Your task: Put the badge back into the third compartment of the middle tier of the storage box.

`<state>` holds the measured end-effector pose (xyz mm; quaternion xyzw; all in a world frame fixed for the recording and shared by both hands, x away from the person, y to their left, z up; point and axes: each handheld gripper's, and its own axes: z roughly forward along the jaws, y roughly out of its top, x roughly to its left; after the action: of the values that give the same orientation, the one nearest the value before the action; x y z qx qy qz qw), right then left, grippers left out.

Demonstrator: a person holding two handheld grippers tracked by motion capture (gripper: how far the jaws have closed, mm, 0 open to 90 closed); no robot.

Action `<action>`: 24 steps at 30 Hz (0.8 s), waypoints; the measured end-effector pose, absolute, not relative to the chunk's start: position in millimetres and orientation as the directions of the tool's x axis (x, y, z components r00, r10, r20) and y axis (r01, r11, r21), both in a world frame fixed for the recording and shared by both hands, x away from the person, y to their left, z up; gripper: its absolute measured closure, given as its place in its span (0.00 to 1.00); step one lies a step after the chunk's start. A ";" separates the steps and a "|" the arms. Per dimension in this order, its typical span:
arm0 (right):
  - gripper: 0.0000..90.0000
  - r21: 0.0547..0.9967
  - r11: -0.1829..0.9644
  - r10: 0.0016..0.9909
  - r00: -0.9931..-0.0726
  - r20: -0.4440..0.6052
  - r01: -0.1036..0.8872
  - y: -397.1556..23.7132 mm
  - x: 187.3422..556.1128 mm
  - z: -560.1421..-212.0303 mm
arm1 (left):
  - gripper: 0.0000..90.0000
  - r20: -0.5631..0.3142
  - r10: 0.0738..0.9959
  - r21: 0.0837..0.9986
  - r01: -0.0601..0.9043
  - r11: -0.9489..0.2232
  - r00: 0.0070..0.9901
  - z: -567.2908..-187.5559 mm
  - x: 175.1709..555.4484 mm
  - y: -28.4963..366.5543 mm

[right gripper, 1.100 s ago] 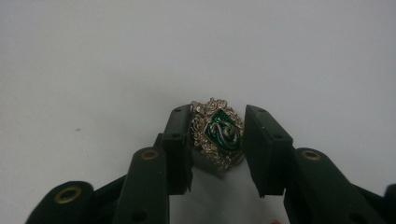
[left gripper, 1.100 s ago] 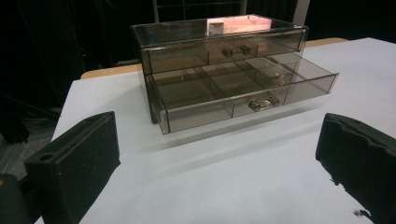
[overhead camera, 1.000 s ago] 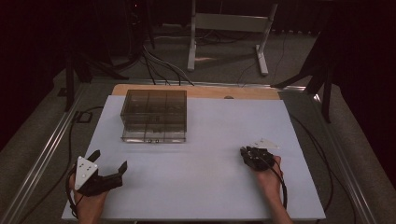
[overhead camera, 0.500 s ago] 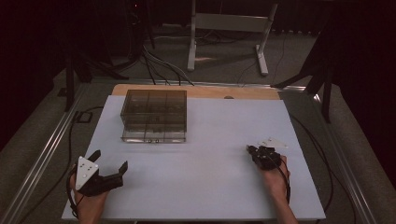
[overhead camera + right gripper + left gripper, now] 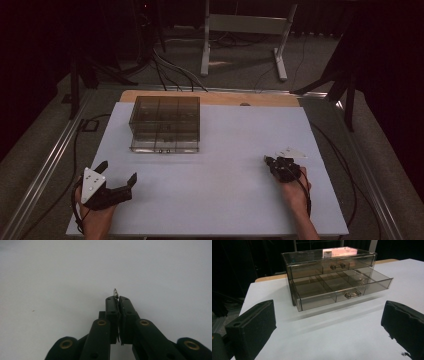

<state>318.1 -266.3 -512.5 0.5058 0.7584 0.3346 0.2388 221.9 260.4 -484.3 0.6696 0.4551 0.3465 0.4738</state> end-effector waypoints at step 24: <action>0.97 0.790 0.249 0.916 -0.402 -0.004 0.559 -253.4 313.6 -484.2 | 0.01 0.031 0.938 0.948 0.286 -0.137 0.346 -485.1 222.1 260.3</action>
<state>313.6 -253.4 -484.2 0.4901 0.7524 0.3675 0.2422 222.1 260.3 -485.1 0.6706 0.4564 0.3448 0.4724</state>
